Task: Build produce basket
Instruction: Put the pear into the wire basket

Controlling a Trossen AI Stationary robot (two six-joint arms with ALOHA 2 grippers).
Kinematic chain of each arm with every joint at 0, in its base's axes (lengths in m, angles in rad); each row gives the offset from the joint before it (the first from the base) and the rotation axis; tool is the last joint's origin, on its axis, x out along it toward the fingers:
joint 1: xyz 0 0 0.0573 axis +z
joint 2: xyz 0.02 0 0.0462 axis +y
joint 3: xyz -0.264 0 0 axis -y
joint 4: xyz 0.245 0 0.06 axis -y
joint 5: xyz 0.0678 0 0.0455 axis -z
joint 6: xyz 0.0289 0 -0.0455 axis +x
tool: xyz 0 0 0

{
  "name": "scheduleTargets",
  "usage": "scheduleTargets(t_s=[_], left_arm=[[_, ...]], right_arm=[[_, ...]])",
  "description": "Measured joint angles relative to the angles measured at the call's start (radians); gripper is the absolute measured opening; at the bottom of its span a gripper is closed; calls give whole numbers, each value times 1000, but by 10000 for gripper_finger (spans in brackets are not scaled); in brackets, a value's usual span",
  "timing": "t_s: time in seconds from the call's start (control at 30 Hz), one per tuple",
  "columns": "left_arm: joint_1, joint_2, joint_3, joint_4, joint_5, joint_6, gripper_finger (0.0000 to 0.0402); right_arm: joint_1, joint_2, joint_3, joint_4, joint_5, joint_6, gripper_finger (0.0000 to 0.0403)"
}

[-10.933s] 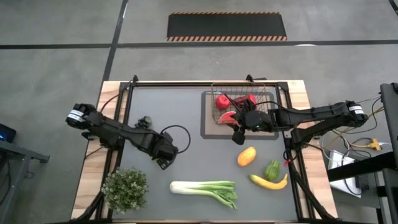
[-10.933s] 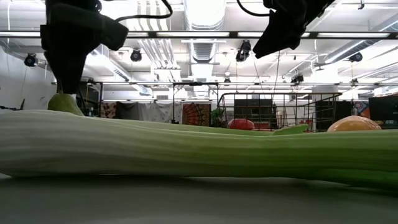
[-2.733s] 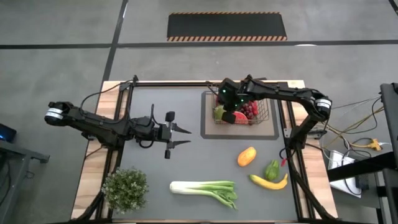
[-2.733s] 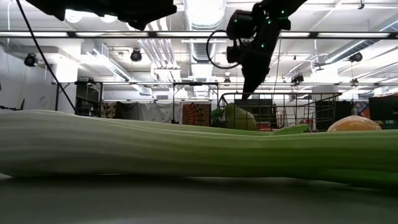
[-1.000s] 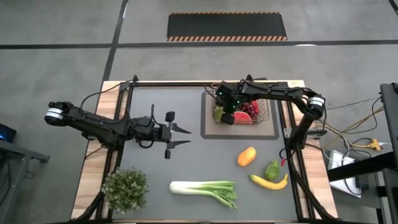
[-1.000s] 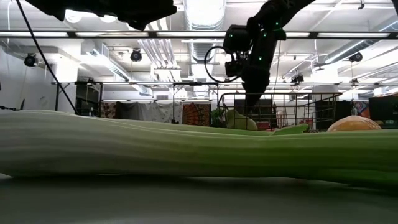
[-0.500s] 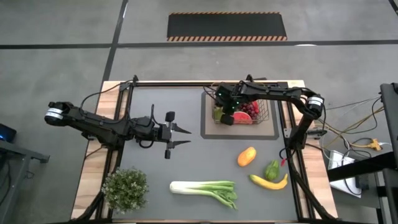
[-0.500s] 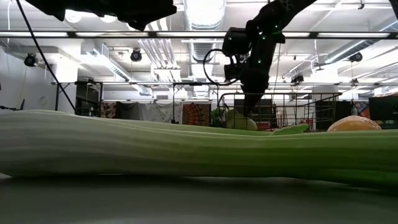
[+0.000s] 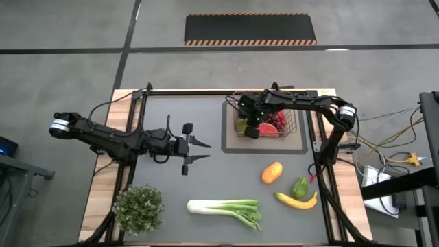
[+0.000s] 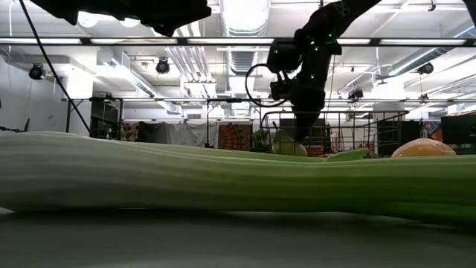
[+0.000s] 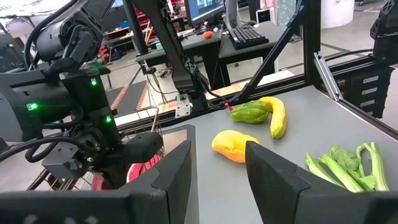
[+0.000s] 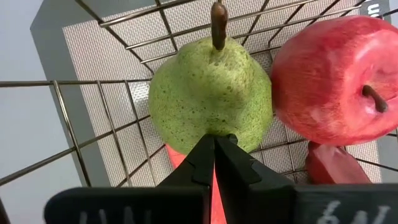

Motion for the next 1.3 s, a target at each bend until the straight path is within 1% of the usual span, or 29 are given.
scheduleTargets(t_s=[0.2,0.37,0.47,0.6,0.73,0.87,1.1,1.3], left_arm=[[0,0,0,0,0,-1,132],[0,0,0,0,0,7,132],[0,0,0,1,0,22,132],[0,0,0,1,0,21,132],[0,0,0,0,0,22,132],[0,0,0,1,-7,30,132],[0,0,0,1,-24,25,132],[0,0,0,1,-24,24,132]], right_arm=[[0,-13,19,-55,9,4,8],[-9,-2,18,-12,8,2,9],[-14,18,19,-8,-12,-7,9],[-14,27,24,-64,-18,-21,9],[-15,-9,40,-94,-14,-18,9],[-15,-30,56,-87,-11,-18,9],[-17,-26,42,30,-19,-24,9],[-17,-23,41,10,-17,-24,9]])
